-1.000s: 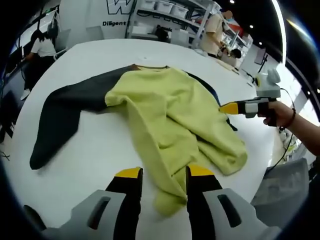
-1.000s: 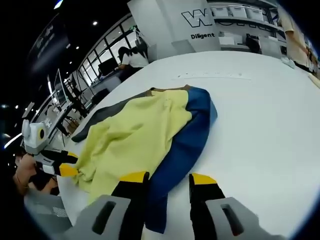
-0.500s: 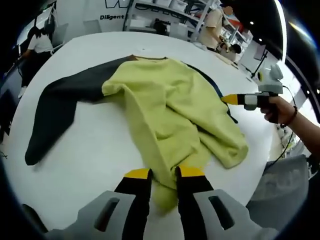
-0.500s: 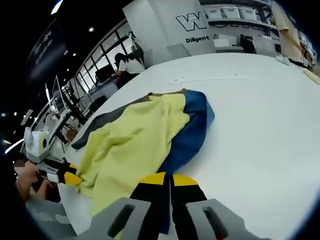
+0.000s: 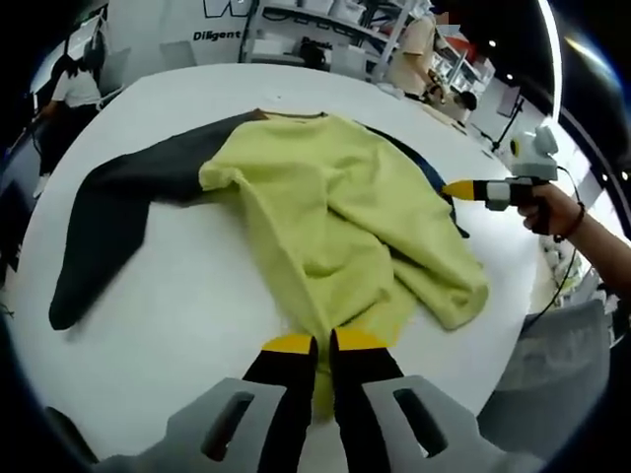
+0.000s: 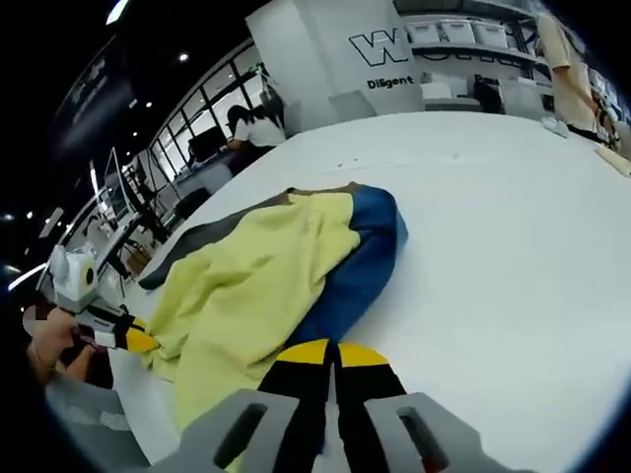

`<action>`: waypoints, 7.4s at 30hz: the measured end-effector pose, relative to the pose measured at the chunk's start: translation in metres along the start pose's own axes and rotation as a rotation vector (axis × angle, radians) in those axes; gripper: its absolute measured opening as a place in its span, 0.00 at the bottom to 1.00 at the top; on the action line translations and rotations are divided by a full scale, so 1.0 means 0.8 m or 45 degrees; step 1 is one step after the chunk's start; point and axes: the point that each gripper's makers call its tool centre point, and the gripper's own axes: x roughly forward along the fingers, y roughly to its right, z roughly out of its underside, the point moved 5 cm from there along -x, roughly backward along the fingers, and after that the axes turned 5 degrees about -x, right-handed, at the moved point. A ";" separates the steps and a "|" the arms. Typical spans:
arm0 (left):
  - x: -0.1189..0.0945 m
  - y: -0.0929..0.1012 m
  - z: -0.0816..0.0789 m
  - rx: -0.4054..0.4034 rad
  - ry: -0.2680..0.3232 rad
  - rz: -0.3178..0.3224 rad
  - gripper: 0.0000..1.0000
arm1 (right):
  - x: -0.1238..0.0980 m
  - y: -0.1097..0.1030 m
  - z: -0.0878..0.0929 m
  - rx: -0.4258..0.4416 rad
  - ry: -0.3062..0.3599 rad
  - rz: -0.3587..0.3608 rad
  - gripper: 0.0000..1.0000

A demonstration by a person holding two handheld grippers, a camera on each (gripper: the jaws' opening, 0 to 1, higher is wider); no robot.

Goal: Fold the garment on the visible template until the final outline fits inside the template.

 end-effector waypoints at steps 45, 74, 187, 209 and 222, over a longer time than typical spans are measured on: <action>-0.015 -0.026 0.008 -0.014 -0.070 -0.065 0.04 | -0.019 0.135 -0.050 -0.218 -0.072 0.462 0.00; -0.015 -0.029 0.013 -0.077 -0.089 -0.012 0.03 | 0.012 0.205 -0.069 -0.374 -0.205 0.578 0.00; -0.031 -0.005 0.031 -0.051 -0.083 -0.005 0.23 | -0.055 0.193 0.017 0.096 -0.116 0.882 0.00; -0.031 -0.004 0.033 -0.057 -0.087 0.010 0.23 | -0.075 0.229 0.016 -0.072 -0.181 0.904 0.00; -0.032 -0.004 0.033 -0.092 -0.077 0.045 0.23 | -0.073 0.241 0.015 -0.120 -0.170 0.891 0.00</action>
